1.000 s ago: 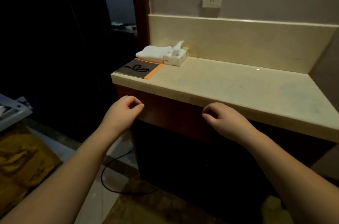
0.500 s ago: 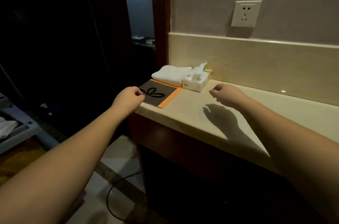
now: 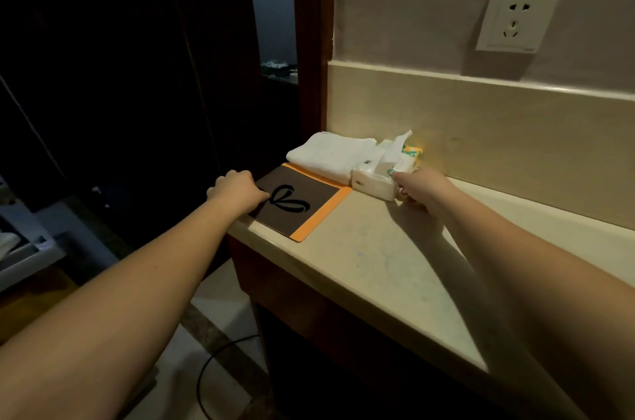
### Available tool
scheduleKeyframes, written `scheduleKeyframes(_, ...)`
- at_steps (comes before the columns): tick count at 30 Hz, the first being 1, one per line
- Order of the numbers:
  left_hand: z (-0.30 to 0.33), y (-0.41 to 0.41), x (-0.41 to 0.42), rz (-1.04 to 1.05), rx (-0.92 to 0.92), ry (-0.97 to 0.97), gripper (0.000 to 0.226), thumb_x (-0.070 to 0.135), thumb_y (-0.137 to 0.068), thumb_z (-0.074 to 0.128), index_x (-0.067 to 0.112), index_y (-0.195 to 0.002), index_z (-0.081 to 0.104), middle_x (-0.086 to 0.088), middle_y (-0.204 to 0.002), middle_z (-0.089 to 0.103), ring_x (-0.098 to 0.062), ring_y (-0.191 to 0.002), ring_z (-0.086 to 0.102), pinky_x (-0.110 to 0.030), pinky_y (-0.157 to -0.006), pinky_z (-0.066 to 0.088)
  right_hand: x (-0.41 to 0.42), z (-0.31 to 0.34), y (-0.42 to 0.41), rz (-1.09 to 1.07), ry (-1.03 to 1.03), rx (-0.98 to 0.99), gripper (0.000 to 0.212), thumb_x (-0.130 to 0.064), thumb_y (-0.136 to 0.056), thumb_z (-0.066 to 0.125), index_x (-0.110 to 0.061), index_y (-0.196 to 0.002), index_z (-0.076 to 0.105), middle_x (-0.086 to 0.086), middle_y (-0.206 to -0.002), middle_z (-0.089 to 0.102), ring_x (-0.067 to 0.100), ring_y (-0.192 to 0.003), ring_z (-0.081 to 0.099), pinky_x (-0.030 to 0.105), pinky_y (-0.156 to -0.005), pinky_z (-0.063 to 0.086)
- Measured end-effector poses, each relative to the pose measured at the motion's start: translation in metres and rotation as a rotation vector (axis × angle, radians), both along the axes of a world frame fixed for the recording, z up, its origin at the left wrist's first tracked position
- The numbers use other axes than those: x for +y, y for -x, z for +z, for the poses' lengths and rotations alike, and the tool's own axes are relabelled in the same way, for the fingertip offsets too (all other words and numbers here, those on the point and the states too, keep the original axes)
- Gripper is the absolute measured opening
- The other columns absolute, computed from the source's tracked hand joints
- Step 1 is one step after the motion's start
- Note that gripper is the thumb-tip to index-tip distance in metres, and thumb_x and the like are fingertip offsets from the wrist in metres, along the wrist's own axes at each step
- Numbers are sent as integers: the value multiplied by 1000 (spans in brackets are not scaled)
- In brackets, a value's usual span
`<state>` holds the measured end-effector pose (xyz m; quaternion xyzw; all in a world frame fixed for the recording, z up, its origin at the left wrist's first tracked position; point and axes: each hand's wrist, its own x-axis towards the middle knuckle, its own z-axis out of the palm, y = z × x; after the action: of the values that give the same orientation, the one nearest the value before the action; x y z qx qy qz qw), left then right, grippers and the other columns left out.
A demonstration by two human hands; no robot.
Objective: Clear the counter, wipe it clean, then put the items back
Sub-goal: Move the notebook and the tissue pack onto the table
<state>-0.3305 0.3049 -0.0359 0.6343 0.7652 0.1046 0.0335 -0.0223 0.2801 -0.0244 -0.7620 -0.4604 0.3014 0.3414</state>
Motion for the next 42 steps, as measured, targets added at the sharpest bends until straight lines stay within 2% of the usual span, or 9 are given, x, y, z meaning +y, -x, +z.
scheduleKeyframes(3, 0, 0, 7, -1, 16, 44, 59, 51, -85, 66, 15, -130, 51, -12, -128, 51, -32, -112, 53, -45, -93, 49, 8, -5, -2, -20, -5, 82, 41, -37, -83, 67, -6, -111, 65, 5, -84, 63, 21, -70, 58, 33, -70, 48)
scheduleKeyframes(9, 11, -6, 10, -9, 2, 128, 67, 39, -85, 71, 5, -137, 46, -14, -131, 56, -30, -114, 57, -37, -90, 50, 13, 0, -4, -37, 38, 237, 29, -23, -88, 66, -11, -113, 59, 3, -75, 54, 14, -61, 49, 26, -53, 39)
scheduleKeyframes(13, 16, -8, 5, 10, -50, 182, 62, 35, -86, 70, 1, -133, 49, -16, -134, 54, -32, -121, 53, -39, -97, 45, 10, 10, -4, -43, 84, 373, 20, -16, -93, 56, -9, -111, 54, 8, -77, 52, 19, -62, 49, 30, -58, 42)
scheduleKeyframes(17, 17, -4, 0, 11, -170, 249, 59, 31, -82, 76, 1, -127, 54, -16, -130, 56, -35, -120, 53, -44, -102, 44, 1, 24, -1, -49, 107, 539, 10, -9, -93, 41, -7, -100, 49, 13, -82, 54, 25, -64, 56, 30, -43, 53)
scheduleKeyframes(22, 18, -7, -8, 46, -198, 212, 59, 29, -82, 76, 0, -127, 53, -17, -131, 54, -35, -122, 51, -41, -100, 43, -2, 25, 2, -68, 79, 729, 22, -16, -93, 50, -14, -112, 40, 13, -90, 52, 24, -78, 58, 33, -68, 52)
scheduleKeyframes(28, 22, -15, -24, 94, -166, 150, 62, 31, -88, 69, -2, -135, 46, -17, -136, 51, -32, -125, 50, -35, -97, 41, 0, 21, 7, -56, 93, 728, 30, -21, -91, 60, -18, -116, 44, 7, -83, 58, 18, -70, 59, 28, -63, 48)
scheduleKeyframes(32, 24, -9, -35, 110, -170, 113, 51, 32, -88, 69, -1, -124, 53, -15, -123, 59, -30, -112, 58, -34, -92, 46, -8, 22, 6, -56, 76, 704, 26, -18, -91, 57, -17, -115, 45, 8, -79, 56, 18, -67, 56, 27, -59, 45)
scheduleKeyframes(37, 22, 3, -49, 119, -544, 42, 21, 18, -89, 68, 3, -99, 58, -16, -102, 62, -30, -91, 60, -38, -74, 51, -29, 29, 5, -65, 82, 712, 25, -18, -91, 58, -13, -113, 48, 9, -77, 53, 19, -66, 54, 26, -58, 45)
scheduleKeyframes(42, 28, 17, -78, 67, -963, -25, 14, 10, -94, 60, 4, -106, 54, -17, -99, 62, -29, -82, 60, -36, -54, 49, -67, 42, 7, -59, 11, 761, 24, -18, -92, 58, -11, -113, 49, 9, -78, 53, 16, -67, 55, 25, -61, 48)
